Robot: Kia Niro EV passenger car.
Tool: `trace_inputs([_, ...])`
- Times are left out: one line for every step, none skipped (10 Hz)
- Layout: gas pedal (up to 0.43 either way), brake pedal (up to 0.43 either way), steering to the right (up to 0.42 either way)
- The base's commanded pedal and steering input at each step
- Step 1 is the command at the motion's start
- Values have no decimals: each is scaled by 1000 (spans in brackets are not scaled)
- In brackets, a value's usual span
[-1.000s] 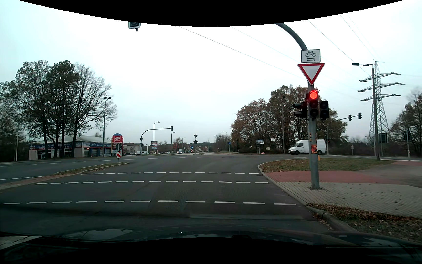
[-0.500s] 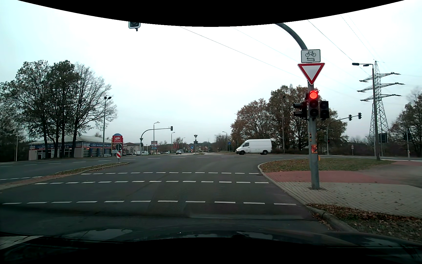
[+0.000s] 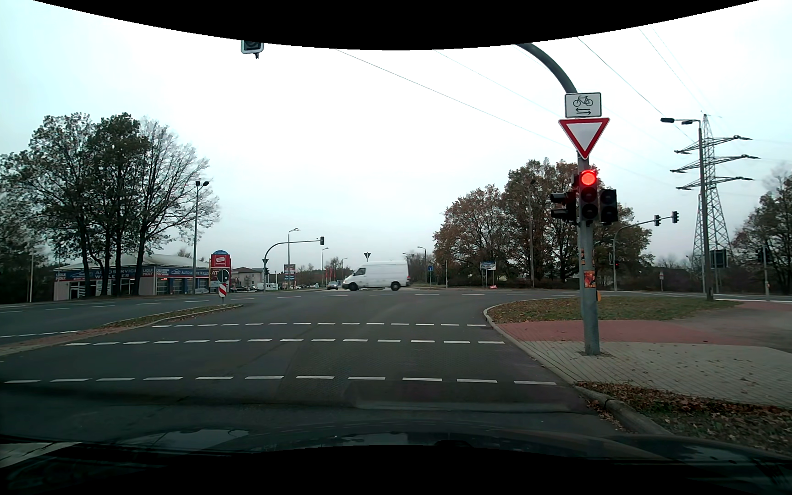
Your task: Follow the waypoints while adhering to traffic rules and regulations
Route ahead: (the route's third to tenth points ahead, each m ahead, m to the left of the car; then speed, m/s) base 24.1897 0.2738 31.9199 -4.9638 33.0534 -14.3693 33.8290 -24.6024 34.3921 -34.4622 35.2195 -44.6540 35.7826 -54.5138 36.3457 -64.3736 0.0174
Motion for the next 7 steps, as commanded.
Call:
trace_inputs([0,372,4])
trace_inputs([0,366,4])
trace_inputs([0,366,4])
trace_inputs([0,366,4])
trace_inputs([0,366,4])
trace_inputs([0,366,4])
trace_inputs([0,366,4])
